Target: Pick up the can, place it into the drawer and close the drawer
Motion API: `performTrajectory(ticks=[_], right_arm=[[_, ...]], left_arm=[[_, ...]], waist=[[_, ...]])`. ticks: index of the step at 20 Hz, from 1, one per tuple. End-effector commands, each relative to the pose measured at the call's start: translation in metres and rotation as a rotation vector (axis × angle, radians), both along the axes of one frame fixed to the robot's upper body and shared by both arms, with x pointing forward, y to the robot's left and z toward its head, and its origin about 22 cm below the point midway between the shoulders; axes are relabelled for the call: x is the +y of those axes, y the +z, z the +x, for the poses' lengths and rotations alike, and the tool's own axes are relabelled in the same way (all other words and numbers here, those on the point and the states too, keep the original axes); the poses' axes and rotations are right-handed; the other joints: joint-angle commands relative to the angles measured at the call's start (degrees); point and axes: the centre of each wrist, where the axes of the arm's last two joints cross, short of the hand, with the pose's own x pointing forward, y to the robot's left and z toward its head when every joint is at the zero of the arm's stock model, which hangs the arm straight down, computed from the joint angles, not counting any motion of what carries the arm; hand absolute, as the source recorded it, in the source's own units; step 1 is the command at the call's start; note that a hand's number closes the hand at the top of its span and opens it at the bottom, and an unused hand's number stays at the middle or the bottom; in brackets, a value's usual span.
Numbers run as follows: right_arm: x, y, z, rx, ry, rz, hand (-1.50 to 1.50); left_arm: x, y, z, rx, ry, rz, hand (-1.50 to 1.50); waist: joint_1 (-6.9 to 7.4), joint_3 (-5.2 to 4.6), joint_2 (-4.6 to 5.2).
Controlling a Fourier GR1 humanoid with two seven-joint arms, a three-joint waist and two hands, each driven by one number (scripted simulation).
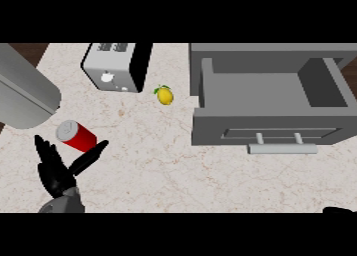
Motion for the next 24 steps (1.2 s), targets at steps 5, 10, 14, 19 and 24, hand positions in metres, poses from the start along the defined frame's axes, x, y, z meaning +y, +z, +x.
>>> performTrajectory(ticks=[5, 10, 14, 19, 24], right_arm=[[0.004, 0.002, -0.003, 0.011, 0.008, -0.016, -1.5], [0.019, 0.006, 0.0, -0.002, -0.019, -0.025, -1.5], [0.008, -0.002, -0.012, -0.007, 0.0, -0.015, -1.5], [-0.006, 0.01, 0.001, -0.003, 0.016, -0.022, -1.5], [0.016, 0.018, 0.0, -0.025, 0.015, -0.014, -1.5]], left_arm=[[0.01, -0.025, 0.015, 0.006, 0.018, -0.041, -1.5], [0.021, -0.043, -0.008, 0.016, 0.046, -0.047, -1.5], [0.043, -0.043, 0.019, -0.02, 0.039, -0.037, -1.5], [0.034, -0.044, 0.027, -0.017, -0.037, -0.024, -1.5], [0.032, -0.037, 0.049, -0.033, -0.128, -0.06, -1.5]], waist=[[-0.04, -0.01, 0.03], [0.07, -0.01, 0.01], [-0.44, -0.04, 0.12], [-0.29, -0.02, 0.1], [-0.71, -0.09, 0.3]])
